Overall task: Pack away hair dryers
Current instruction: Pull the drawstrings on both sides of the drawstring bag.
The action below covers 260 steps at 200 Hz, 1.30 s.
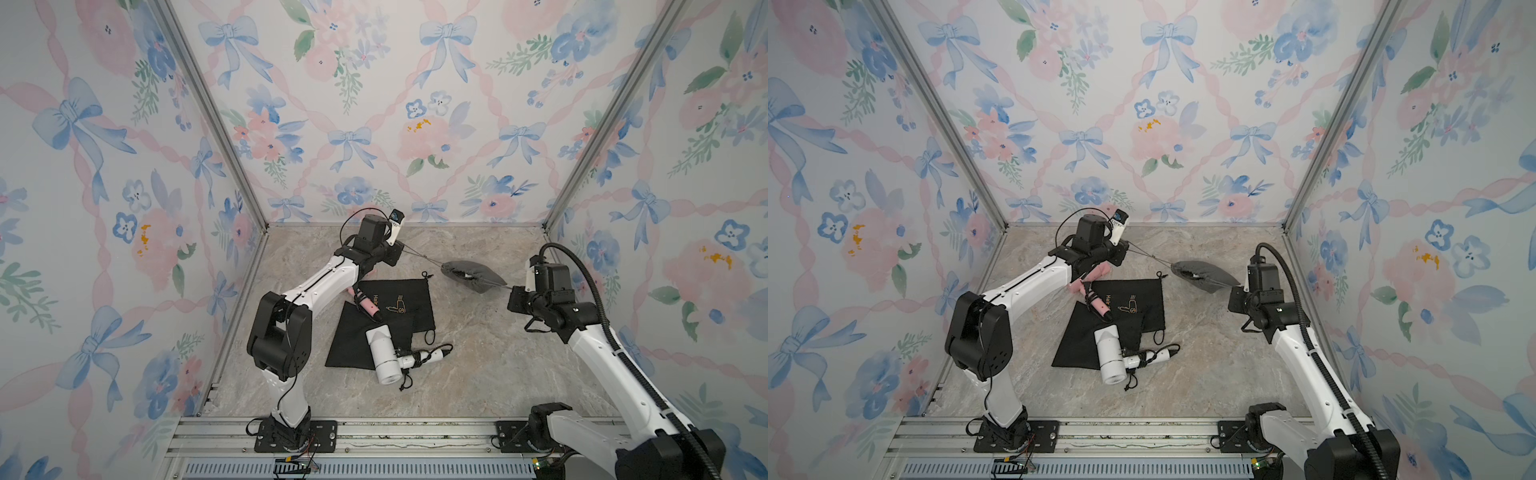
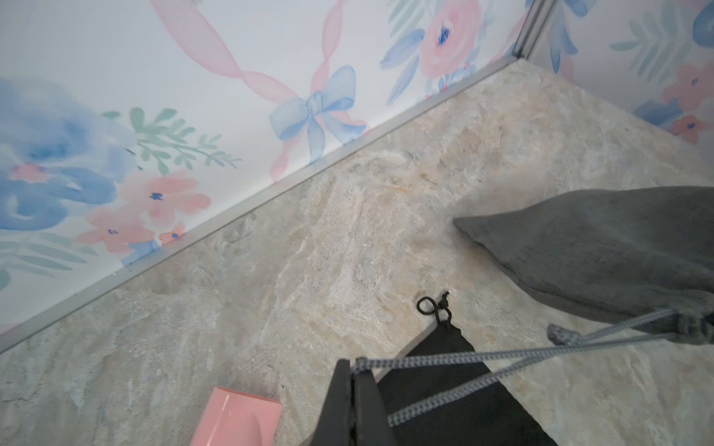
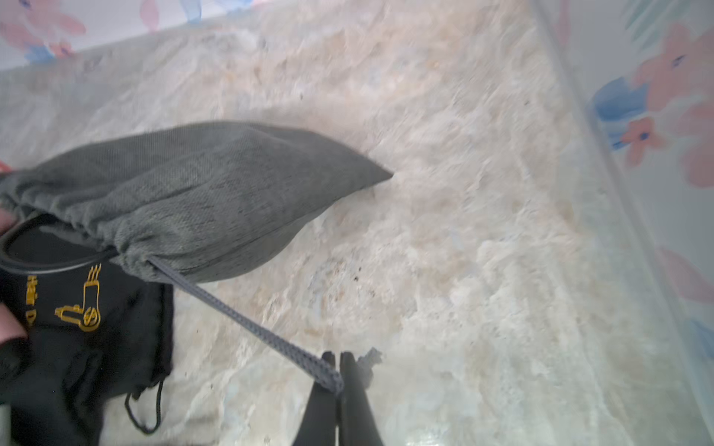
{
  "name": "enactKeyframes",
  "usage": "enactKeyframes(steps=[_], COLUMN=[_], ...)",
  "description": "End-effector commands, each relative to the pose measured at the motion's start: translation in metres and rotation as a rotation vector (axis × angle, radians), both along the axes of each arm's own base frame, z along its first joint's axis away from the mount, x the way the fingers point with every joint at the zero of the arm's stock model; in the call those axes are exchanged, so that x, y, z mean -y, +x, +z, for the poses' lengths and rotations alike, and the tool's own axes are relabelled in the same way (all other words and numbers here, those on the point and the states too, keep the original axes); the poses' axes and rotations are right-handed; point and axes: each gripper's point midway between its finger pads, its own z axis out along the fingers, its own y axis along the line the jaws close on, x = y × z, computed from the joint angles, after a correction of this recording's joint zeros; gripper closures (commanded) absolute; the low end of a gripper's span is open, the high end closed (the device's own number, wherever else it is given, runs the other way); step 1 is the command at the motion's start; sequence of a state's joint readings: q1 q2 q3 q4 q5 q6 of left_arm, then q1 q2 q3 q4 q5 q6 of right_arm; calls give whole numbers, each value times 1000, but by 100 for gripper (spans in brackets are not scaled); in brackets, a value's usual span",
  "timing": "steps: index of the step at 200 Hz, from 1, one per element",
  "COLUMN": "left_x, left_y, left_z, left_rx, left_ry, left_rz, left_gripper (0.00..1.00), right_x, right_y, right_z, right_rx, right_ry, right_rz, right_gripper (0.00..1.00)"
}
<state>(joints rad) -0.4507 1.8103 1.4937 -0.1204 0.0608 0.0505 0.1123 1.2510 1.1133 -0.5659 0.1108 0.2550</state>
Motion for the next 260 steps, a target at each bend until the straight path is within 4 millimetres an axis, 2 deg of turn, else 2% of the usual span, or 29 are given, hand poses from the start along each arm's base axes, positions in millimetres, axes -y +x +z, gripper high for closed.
enactKeyframes(steps=[1,27,41,64,93,107,123,150,161,170,184,214,240,260], left_x=[-35,-40,-38,-27,-4,4,9,18,22,24,28,27,13,5], left_y=[16,16,14,11,6,3,2,-5,-11,-16,-20,-15,-16,-13], left_z=[55,69,75,78,57,60,83,149,172,184,188,151,148,140], left_rx=[106,125,130,110,70,78,105,202,238,256,261,201,209,192], left_ry=[-54,-80,-96,-143,-130,-125,-165,-247,-276,-291,-297,-252,-227,-224], left_rz=[116,113,100,61,18,2,-13,-48,-66,-80,-93,-68,-27,-10], left_gripper=[100,100,100,100,100,100,100,100,100,100,100,100,100,100], right_x=[41,57,57,41,23,12,0,-20,-25,-28,-29,-26,0,15], right_y=[10,22,28,39,50,55,60,57,53,50,48,51,46,48], right_z=[12,35,47,56,55,71,110,189,212,223,224,192,197,195], right_rx=[-6,43,74,112,115,151,235,415,465,492,501,427,435,430], right_ry=[-102,-102,-72,17,70,82,110,150,158,161,170,141,38,49], right_rz=[-123,-156,-148,-98,-47,-9,41,113,136,144,151,137,66,28], right_gripper=[100,100,100,100,100,100,100,100,100,100,100,100,100,100])
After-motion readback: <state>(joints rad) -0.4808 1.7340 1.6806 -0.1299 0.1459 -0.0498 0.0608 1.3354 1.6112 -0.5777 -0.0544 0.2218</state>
